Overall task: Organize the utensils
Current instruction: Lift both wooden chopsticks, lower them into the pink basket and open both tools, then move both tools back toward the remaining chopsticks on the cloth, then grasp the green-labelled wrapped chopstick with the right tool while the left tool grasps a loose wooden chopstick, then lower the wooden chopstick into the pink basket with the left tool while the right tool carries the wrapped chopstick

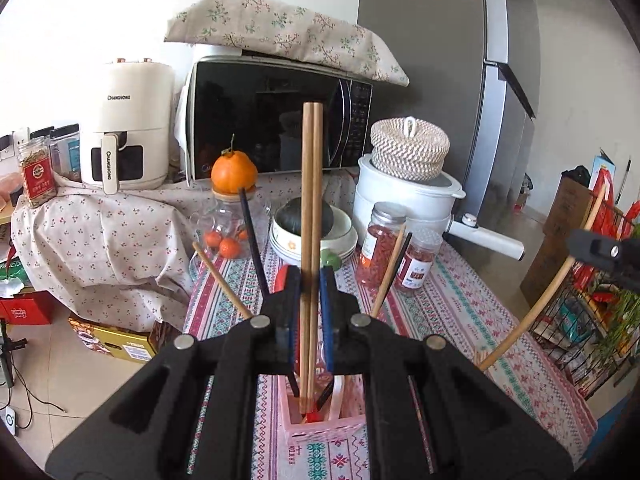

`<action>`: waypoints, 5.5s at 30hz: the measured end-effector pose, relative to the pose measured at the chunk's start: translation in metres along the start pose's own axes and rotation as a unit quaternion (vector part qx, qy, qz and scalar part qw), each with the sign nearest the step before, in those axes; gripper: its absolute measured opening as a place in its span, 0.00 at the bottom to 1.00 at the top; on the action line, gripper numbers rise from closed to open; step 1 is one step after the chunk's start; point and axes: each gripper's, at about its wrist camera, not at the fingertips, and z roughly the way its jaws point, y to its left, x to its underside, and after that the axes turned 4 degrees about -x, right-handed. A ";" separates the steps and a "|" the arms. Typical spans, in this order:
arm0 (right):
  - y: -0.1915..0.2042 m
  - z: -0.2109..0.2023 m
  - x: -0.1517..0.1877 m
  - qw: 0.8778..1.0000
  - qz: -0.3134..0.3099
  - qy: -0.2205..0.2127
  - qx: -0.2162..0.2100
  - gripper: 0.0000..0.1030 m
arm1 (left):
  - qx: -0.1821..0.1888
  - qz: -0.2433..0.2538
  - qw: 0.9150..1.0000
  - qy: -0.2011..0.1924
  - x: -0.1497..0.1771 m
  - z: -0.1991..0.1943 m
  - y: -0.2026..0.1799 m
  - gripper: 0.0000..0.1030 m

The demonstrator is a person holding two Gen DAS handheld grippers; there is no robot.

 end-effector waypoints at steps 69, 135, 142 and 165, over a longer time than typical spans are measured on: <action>-0.172 0.067 0.086 0.926 0.113 0.283 0.221 0.73 | 0.054 0.068 0.942 0.324 0.082 0.021 -0.059 0.99; -0.239 0.039 0.075 0.928 0.144 0.294 0.179 0.04 | 0.080 0.198 0.885 0.413 0.102 0.153 -0.236 0.33; -0.238 0.037 0.074 0.930 0.141 0.292 0.176 0.04 | 0.080 0.200 0.883 0.418 0.099 0.165 -0.250 0.08; -0.125 0.024 0.054 0.968 0.080 0.210 0.109 0.05 | 0.131 0.094 0.960 0.230 0.052 0.006 -0.103 0.07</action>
